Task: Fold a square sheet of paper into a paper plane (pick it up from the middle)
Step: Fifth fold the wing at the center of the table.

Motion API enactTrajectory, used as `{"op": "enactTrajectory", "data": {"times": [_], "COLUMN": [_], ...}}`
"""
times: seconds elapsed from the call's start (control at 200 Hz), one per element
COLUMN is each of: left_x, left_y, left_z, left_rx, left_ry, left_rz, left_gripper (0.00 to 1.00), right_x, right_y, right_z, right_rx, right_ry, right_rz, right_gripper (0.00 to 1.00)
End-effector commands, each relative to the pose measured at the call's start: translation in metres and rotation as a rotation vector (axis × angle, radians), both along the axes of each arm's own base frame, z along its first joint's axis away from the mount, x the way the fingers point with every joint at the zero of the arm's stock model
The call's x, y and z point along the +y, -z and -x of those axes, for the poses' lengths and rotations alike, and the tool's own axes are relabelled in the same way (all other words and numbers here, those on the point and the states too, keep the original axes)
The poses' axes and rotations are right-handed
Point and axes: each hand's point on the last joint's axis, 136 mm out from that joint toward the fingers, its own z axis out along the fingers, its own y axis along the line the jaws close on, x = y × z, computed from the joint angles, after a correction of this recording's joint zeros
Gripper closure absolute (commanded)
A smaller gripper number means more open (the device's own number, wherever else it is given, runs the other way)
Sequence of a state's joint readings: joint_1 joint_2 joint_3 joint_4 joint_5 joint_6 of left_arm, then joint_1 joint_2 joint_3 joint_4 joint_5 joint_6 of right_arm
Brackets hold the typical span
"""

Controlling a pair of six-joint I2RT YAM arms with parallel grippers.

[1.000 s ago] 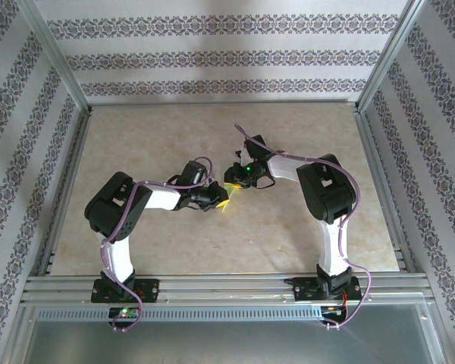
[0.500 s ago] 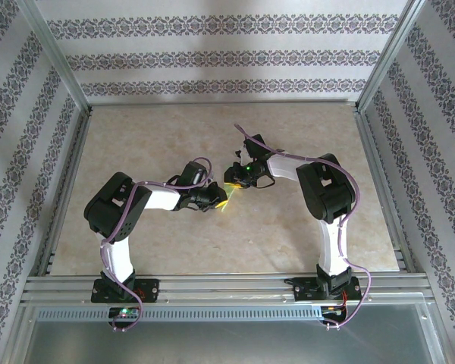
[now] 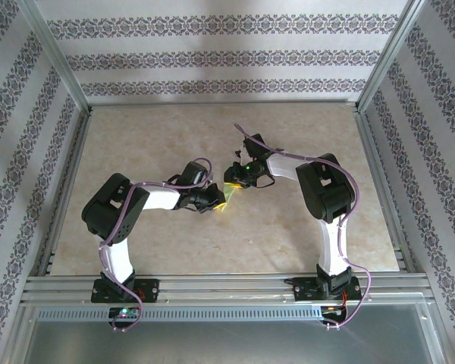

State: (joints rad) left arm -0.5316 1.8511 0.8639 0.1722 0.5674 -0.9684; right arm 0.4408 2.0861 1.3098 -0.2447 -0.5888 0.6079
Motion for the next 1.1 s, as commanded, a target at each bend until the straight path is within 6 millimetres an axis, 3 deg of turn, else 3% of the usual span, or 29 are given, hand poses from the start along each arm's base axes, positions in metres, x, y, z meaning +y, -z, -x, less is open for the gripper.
{"op": "enactTrajectory", "data": {"times": [0.0,0.09,0.28,0.4,0.72,1.094], "left_x": [0.015,0.014,0.000,-0.004,-0.033,-0.015], "left_y": [0.019,0.011,-0.043,-0.059,-0.044,-0.009], "left_z": [0.030,0.030,0.008,0.001,-0.006,0.006], "left_rx": [0.083,0.065,-0.082,-0.124,-0.080,-0.017], "left_ry": [0.059,0.073,0.065,0.049,0.093,0.081], "left_rz": [-0.137,-0.139,-0.055,-0.026,0.038,-0.075], "left_gripper": [0.91,0.92,0.92,0.92,0.92,0.92], "right_x": [-0.023,-0.024,-0.024,-0.024,-0.024,-0.025], "right_y": [0.039,0.039,0.039,0.040,0.041,0.041], "right_z": [0.011,0.011,0.011,0.011,0.012,0.012], "right_rx": [0.095,0.098,0.100,0.103,0.109,0.114], "right_ry": [0.052,0.054,0.058,0.060,0.065,0.065], "right_rz": [0.133,0.136,0.135,0.137,0.140,0.141], "right_gripper": [0.69,0.68,0.68,0.68,0.69,0.69]}}
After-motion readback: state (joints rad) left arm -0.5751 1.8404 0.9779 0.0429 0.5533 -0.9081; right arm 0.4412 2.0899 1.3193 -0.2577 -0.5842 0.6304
